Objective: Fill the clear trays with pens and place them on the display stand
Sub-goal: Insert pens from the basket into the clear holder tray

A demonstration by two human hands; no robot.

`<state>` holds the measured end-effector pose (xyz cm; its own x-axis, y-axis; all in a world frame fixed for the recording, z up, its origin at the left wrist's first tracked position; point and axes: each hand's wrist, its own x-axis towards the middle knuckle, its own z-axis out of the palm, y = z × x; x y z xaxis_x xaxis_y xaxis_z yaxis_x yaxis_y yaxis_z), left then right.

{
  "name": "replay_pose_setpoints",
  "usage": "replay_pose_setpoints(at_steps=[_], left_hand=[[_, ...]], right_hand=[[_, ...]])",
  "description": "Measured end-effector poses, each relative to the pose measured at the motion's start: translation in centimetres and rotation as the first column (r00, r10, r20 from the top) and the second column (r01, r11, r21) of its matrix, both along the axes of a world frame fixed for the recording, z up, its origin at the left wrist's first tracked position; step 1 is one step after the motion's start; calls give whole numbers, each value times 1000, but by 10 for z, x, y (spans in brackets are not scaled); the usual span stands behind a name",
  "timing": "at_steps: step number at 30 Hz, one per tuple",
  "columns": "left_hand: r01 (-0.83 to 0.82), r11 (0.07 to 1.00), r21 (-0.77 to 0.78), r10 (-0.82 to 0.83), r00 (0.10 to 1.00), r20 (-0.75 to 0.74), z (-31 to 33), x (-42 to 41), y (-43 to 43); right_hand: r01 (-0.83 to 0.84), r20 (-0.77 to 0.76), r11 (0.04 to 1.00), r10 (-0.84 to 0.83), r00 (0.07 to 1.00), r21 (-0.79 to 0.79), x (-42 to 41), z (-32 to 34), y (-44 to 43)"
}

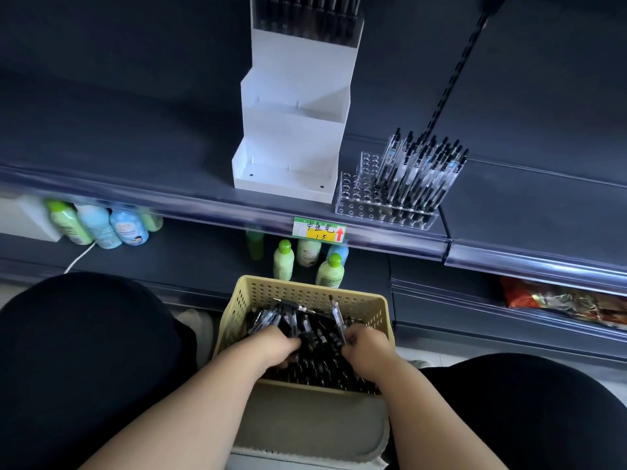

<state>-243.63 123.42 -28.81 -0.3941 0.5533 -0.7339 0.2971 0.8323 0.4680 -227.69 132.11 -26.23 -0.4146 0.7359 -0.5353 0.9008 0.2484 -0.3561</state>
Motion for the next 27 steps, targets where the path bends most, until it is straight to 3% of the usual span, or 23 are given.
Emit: replay_pose_setpoints(at_steps=[8,12,17,27], left_hand=[[-37,981,193,28,998,47,24,0,-19],[-91,914,395,64,995,81,33,6,-19],[-132,836,533,101,991,88,50,12,-10],[-5,675,738,131,985,-113,100,8,33]], right_hand=[[60,-132,998,-56,990,24,-4,8,-12],[97,-250,994,-84,965,40,-11,18,-14],[149,-446,986,-99,889,77,-23,43,-11],[305,-640,934,-119,759,188,-40,98,22]])
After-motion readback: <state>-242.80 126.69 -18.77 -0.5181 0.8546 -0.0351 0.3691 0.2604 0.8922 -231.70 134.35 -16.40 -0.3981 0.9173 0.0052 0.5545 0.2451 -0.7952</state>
